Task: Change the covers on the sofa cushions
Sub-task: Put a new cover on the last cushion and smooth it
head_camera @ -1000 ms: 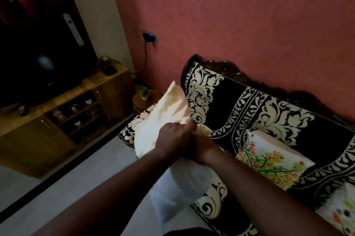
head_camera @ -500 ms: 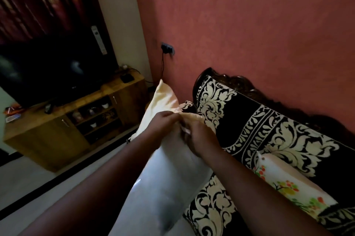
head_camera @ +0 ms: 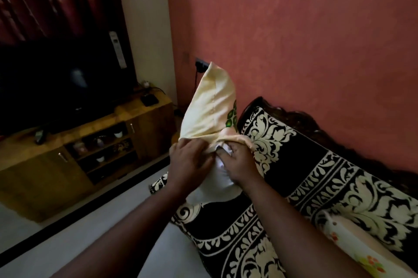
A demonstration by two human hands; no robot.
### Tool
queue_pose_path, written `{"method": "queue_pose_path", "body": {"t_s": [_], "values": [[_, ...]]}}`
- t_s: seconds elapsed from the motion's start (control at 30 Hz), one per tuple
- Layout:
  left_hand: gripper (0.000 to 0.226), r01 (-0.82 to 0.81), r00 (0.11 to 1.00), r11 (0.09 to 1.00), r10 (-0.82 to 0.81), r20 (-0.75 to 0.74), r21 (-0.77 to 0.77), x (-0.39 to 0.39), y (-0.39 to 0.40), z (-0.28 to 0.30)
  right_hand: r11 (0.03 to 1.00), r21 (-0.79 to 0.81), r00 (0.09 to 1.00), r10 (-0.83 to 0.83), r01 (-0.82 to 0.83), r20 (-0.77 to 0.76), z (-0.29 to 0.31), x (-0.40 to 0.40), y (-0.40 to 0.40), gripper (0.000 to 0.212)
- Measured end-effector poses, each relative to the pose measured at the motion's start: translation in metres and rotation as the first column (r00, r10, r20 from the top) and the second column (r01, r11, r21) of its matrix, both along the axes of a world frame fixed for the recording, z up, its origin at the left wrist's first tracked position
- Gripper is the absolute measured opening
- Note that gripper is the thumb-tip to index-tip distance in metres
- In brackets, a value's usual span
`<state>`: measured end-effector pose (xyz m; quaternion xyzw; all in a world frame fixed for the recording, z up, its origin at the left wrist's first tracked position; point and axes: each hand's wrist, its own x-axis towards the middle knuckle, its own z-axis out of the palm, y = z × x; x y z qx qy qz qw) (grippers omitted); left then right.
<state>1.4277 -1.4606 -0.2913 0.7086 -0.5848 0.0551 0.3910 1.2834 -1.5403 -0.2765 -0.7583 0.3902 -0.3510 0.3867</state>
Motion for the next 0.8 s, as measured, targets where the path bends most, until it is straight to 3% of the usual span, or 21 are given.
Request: {"method": "queue_pose_path", "body": {"t_s": [0.1, 0.17, 0.27, 0.33, 0.4, 0.47, 0.57, 0.63, 0.73, 0.8], "values": [[0.029, -0.023, 0.994, 1.000, 0.021, -0.108, -0.010, 0.026, -0.024, 0.001, 0.996, 0.089, 0.983, -0.044, 0.028, 0.180, 0.009, 0.022, -0.007, 0.015], [0.040, -0.089, 0.937, 0.995, 0.098, -0.335, 0.041, 0.039, -0.041, 0.007, 0.981, 0.185, 0.956, 0.006, -0.062, 0.293, 0.015, 0.020, -0.011, 0.056], [0.044, -0.175, 0.705, 0.982, 0.175, -0.687, 0.070, 0.058, -0.064, 0.014, 0.959, 0.279, 0.976, -0.026, -0.036, 0.216, -0.006, 0.004, -0.007, 0.128], [0.037, -0.096, 0.581, 0.995, 0.049, -0.813, -0.008, 0.056, -0.076, 0.019, 0.923, 0.385, 0.989, -0.064, 0.009, 0.132, -0.035, 0.007, 0.001, 0.145], [0.033, 0.071, 0.384, 0.994, -0.105, -0.917, -0.084, 0.041, -0.085, 0.022, 0.880, 0.475, 0.993, -0.083, 0.033, 0.086, -0.058, 0.023, 0.002, 0.141], [0.035, 0.212, 0.236, 0.969, -0.175, -0.956, -0.125, 0.024, -0.089, 0.026, 0.858, 0.512, 0.986, -0.121, 0.047, 0.113, -0.070, 0.031, -0.022, 0.116], [0.039, 0.322, 0.213, 0.940, -0.192, -0.958, -0.116, 0.018, -0.092, 0.037, 0.858, 0.510, 0.978, -0.047, -0.063, 0.201, -0.081, 0.018, -0.060, 0.088], [0.040, 0.364, 0.147, 0.924, -0.181, -0.972, -0.117, 0.027, -0.090, 0.044, 0.902, 0.430, 0.990, -0.034, -0.029, 0.138, -0.090, 0.012, -0.070, 0.102], [0.040, 0.447, 0.036, 0.883, -0.180, -0.983, -0.145, 0.033, -0.090, 0.052, 0.892, 0.451, 0.974, -0.105, 0.003, 0.203, -0.097, 0.011, -0.085, 0.122], [0.028, 0.376, 0.091, 0.921, -0.147, -0.985, -0.102, 0.039, -0.097, 0.044, 0.851, 0.523, 0.955, -0.197, 0.054, 0.221, -0.084, 0.015, -0.092, 0.110]]}}
